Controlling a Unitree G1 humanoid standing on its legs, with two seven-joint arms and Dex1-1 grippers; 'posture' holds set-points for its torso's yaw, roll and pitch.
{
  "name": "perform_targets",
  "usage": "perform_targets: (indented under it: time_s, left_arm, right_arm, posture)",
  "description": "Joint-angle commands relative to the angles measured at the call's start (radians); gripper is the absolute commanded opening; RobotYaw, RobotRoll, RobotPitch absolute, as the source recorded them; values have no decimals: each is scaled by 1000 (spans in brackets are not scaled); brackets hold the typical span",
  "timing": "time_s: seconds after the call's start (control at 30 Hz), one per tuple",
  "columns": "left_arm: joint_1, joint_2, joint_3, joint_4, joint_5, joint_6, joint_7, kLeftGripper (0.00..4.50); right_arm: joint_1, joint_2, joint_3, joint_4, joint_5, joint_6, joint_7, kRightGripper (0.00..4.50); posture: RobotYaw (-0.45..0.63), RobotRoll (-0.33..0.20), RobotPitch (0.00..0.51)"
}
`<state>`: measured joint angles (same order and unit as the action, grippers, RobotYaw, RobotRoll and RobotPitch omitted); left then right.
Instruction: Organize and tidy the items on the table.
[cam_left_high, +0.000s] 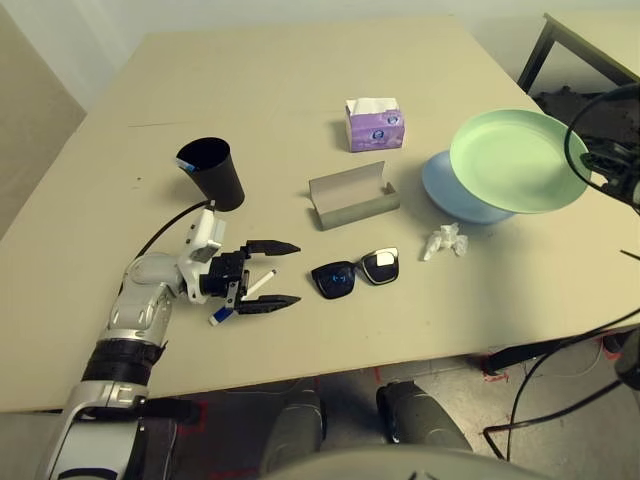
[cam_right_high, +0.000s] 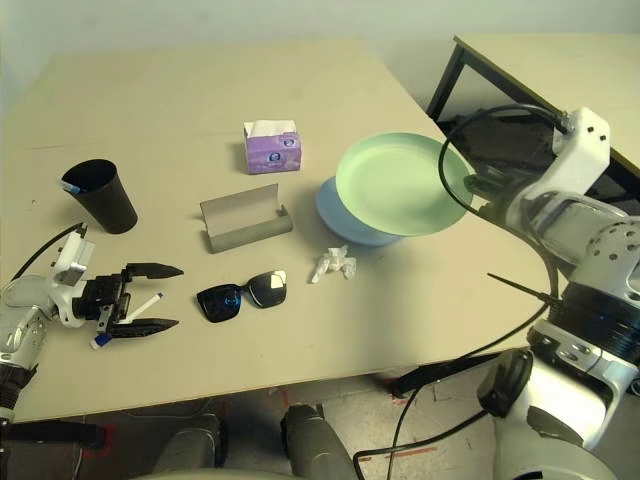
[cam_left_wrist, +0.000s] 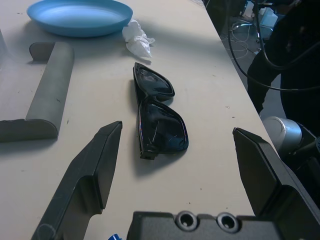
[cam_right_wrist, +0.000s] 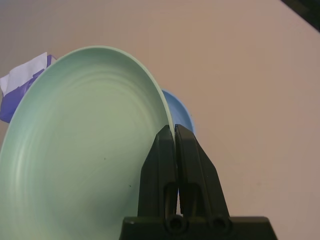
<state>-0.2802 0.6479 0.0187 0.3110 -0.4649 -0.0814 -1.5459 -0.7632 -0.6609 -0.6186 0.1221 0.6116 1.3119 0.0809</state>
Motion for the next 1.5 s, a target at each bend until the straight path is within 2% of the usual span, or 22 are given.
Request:
perform_targets:
  time_s: [0.03, 0.5, 0.9, 1.27, 1.37, 1.5]
  left_arm:
    - [6, 7, 5, -18, 5, 4, 7, 4500]
    - [35, 31, 17, -63, -9, 40, 21, 4500]
    - [16, 29, 11, -69, -5, 65, 20, 4500]
    - [48, 34, 25, -116, -15, 81, 42, 4500]
    - [58, 35, 30, -132, -18, 88, 52, 4500]
    - [69, 36, 34, -146, -21, 96, 61, 4500]
  right_arm:
    - [-34, 10, -1, -30, -15, 39, -31, 12]
    - [-47, -2, 21, -47, -65, 99, -33, 12]
    - [-115, 116, -74, -103, -92, 167, -87, 12]
    - [-61, 192, -8, -162, -167, 61, -125, 12]
    - [-69, 220, -10, -164, -174, 27, -133, 751]
    - [-65, 224, -5, -162, -176, 17, -128, 2217]
  posture:
    - [-113, 0, 123]
    - [-122, 0, 164]
    - [-135, 0, 161]
    - [-112, 0, 153]
    - [-112, 0, 154]
    - [-104, 0, 157]
